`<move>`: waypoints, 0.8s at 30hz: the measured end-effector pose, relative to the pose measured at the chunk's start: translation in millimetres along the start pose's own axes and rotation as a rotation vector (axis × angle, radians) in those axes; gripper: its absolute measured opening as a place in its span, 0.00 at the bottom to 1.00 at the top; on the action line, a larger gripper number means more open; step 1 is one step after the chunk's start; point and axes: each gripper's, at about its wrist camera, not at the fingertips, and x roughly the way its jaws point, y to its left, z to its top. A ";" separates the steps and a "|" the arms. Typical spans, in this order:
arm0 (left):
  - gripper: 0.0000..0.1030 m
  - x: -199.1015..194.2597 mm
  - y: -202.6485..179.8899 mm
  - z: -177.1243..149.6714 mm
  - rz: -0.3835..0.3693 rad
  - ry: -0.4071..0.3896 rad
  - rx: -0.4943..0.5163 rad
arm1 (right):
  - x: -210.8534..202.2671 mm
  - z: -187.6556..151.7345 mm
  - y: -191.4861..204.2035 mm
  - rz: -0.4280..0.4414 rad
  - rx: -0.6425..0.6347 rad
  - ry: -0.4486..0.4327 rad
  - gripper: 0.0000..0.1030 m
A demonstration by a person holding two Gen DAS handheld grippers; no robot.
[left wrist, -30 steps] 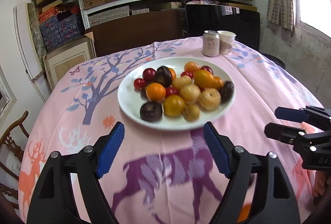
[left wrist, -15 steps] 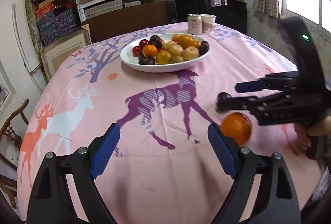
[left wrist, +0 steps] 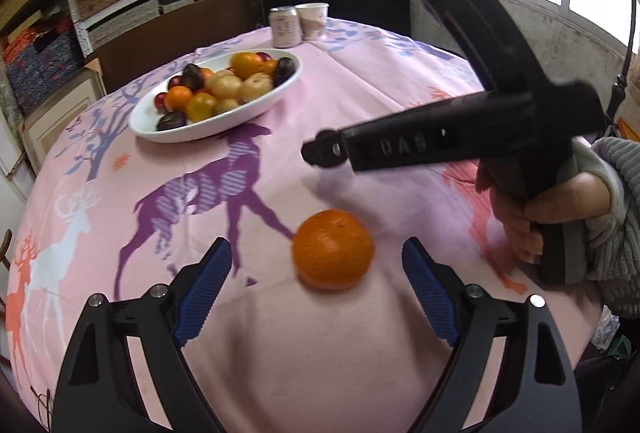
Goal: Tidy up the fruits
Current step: 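Grasp the last orange on the cloth with the left gripper, then place the orange on the plate with the left gripper while the right places a dark plum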
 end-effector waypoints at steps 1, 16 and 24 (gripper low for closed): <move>0.82 3.6 -2.9 1.3 -0.002 0.007 0.006 | -2.4 0.7 -5.3 0.003 0.024 -0.008 0.30; 0.45 35.5 16.6 10.5 -0.102 0.112 -0.125 | -17.4 1.0 -19.7 0.006 0.082 -0.065 0.30; 0.45 26.6 98.6 81.4 0.074 -0.019 -0.222 | -34.6 51.4 -10.5 -0.079 0.013 -0.140 0.30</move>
